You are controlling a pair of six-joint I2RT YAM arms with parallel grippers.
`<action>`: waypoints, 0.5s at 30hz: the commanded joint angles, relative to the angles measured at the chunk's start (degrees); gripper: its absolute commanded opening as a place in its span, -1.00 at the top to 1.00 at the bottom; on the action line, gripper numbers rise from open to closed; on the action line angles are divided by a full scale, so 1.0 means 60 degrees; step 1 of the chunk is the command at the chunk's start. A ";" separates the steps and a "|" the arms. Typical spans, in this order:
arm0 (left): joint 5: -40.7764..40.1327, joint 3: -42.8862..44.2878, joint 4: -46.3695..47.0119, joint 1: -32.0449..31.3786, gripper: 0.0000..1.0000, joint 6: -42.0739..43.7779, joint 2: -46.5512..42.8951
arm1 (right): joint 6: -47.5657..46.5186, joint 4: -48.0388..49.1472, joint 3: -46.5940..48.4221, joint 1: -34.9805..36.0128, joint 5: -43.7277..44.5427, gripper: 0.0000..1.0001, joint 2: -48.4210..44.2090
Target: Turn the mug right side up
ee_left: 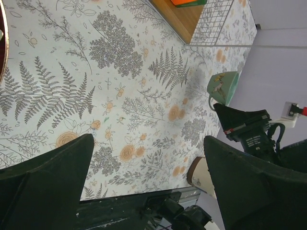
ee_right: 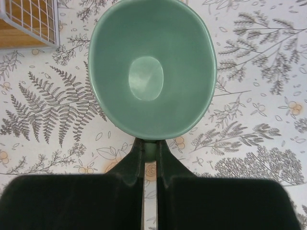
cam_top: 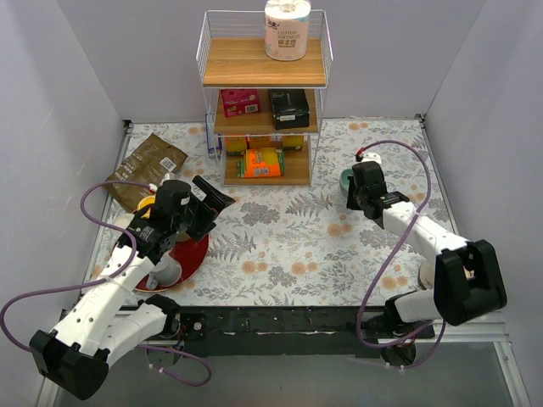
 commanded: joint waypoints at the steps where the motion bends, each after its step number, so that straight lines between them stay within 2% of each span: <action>1: -0.0888 0.0584 -0.0771 -0.0003 -0.96 -0.0452 -0.0147 | -0.0593 0.1270 0.0769 -0.0016 -0.0665 0.97 0.0836; 9: -0.1123 0.0497 -0.0962 -0.0017 -0.96 -0.0598 -0.0469 | -0.0609 0.1739 0.0973 -0.0016 -0.1017 0.97 0.1992; 11: -0.0847 0.0380 -0.0685 -0.0003 -0.96 -0.0424 -0.0571 | -0.0623 0.2131 0.1032 -0.0016 -0.1410 0.97 0.2213; 15: -0.0581 0.0394 -0.0420 -0.0003 -0.96 0.0060 -0.0660 | -0.0550 0.2295 0.1164 0.0101 -0.1149 0.97 0.2842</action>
